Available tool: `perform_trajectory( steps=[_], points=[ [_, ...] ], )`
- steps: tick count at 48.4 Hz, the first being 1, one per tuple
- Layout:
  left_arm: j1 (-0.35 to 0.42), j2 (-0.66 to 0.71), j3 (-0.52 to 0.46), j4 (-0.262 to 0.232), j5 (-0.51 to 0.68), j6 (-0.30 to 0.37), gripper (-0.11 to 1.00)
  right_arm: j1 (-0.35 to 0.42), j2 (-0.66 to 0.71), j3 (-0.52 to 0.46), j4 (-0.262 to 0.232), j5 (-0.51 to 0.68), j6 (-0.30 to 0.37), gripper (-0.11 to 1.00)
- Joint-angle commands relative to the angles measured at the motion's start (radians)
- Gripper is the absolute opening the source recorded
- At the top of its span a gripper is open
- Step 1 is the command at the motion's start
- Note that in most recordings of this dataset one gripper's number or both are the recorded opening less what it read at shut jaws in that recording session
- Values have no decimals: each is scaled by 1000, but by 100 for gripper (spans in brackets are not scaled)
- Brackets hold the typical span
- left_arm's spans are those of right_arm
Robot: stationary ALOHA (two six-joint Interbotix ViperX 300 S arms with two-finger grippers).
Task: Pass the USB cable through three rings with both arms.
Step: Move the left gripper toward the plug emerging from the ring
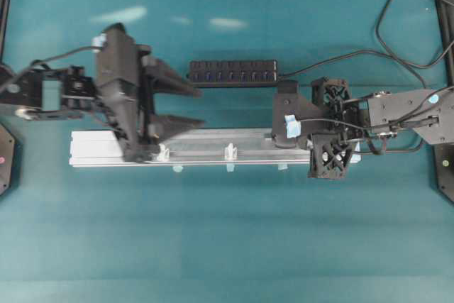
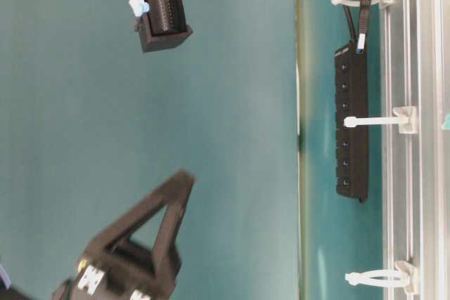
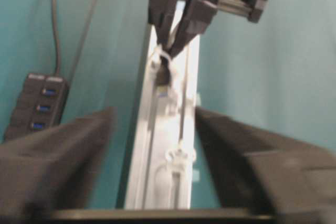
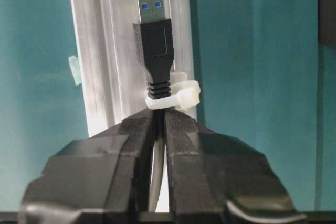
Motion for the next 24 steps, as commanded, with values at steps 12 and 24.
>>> perform_trajectory(
  steps=[12, 24],
  points=[
    [2, 201, -144, 2, -11, 11, 86, 3, -52, 54, -3, -77, -3, -7],
    [2, 327, -222, 2, -11, 9, 86, 2, -87, 100, -3, -140, 3, -7]
  ],
)
